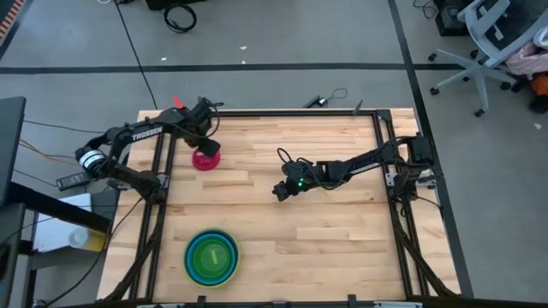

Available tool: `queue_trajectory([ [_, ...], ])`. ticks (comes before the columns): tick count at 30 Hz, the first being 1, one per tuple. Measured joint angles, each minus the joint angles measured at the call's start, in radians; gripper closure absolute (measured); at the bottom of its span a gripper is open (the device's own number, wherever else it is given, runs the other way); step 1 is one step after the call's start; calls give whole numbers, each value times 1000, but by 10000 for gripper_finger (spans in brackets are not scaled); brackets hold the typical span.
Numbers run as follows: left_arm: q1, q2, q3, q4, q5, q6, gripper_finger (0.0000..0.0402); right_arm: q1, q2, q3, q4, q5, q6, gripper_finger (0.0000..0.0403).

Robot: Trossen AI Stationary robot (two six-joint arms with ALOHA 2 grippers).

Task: Nest bowls inside each other
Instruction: Stack the extra small red bowl on top of the small green bowl

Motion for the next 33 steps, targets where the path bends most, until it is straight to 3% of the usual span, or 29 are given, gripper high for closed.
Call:
queue_trajectory([
  [11,-123,36,2,22,-3,-90,281,20,0,0,-3,18,27,327],
  [15,-203,37,1,51,65,-139,281,20,0,0,-3,18,27,327],
  [19,-315,40,-2,150,170,-198,281,20,0,0,-2,18,27,327],
  [27,-584,40,-2,473,280,-284,281,19,0,0,3,-11,63,324],
  [33,-686,17,1,533,283,-364,281,19,0,0,-3,-48,59,313],
])
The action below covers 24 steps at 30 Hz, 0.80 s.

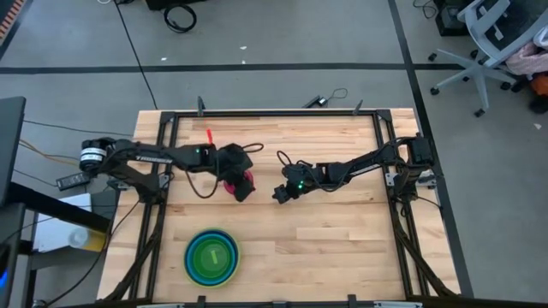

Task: Nest bowls inside each other
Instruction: Stack the extra small red bowl on top of the small green bowl

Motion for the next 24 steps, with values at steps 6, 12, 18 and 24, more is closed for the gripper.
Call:
queue_trajectory([
  [6,3,-81,-1,-113,-42,0,281,0,1,0,-23,-31,-34,288],
  [12,5,-163,0,-301,-204,16,267,10,1,0,-31,-36,-34,244],
  [18,9,-176,-29,-436,-294,-40,203,37,1,0,-39,25,24,189],
  [24,33,-175,-179,-336,-212,-156,154,48,1,0,-160,80,141,154],
])
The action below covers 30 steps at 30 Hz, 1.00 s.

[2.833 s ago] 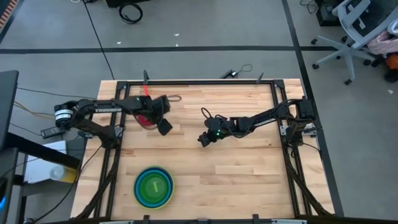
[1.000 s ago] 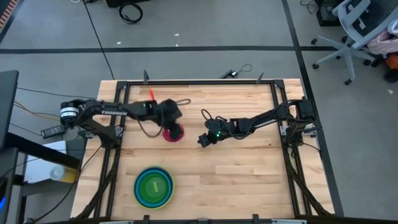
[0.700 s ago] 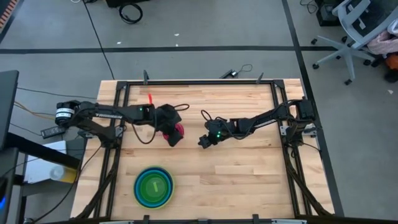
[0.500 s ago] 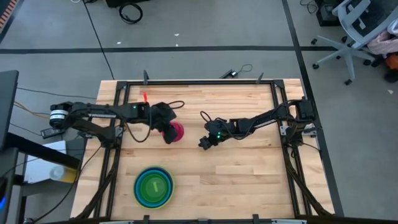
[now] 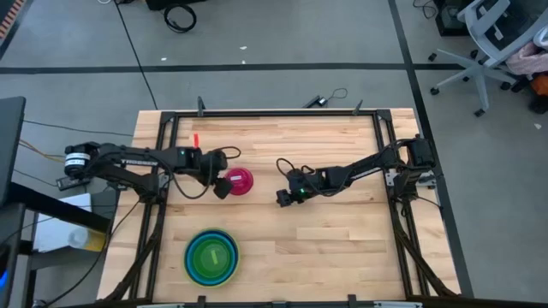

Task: Nest bowls inside each other
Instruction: Stack the extra small red bowl on top of the small green bowl

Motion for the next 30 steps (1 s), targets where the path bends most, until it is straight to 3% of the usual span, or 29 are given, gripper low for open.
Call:
queue_trajectory([
  [5,16,-1,-72,142,65,-1,162,7,0,0,12,-8,-32,155],
  [11,15,27,-154,471,175,-18,183,1,0,0,39,-38,-42,155],
  [17,-60,84,-152,709,185,-97,210,-3,0,0,20,-32,-9,156],
  [24,-65,59,-111,622,176,-122,226,-14,0,0,10,-11,-7,156],
  [30,21,45,-94,556,92,-121,194,-70,0,0,108,64,14,156],
])
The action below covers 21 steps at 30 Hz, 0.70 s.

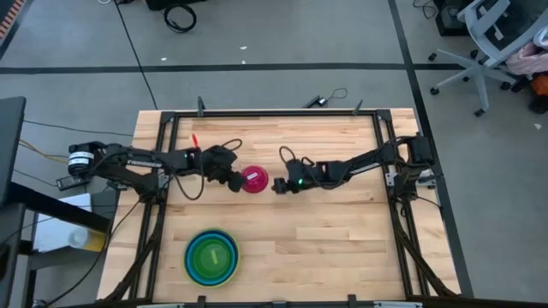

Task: Nest bowls inside each other
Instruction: Stack the extra small red bowl on top of the small green bowl

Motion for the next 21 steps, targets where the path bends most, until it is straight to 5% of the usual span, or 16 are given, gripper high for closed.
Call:
queue_trajectory([
  [10,125,105,-1,-16,19,7,73,-102,88,25,7,-59,-32,156],
  [21,124,261,-2,137,178,26,60,-105,186,175,-47,-110,-13,156],
])
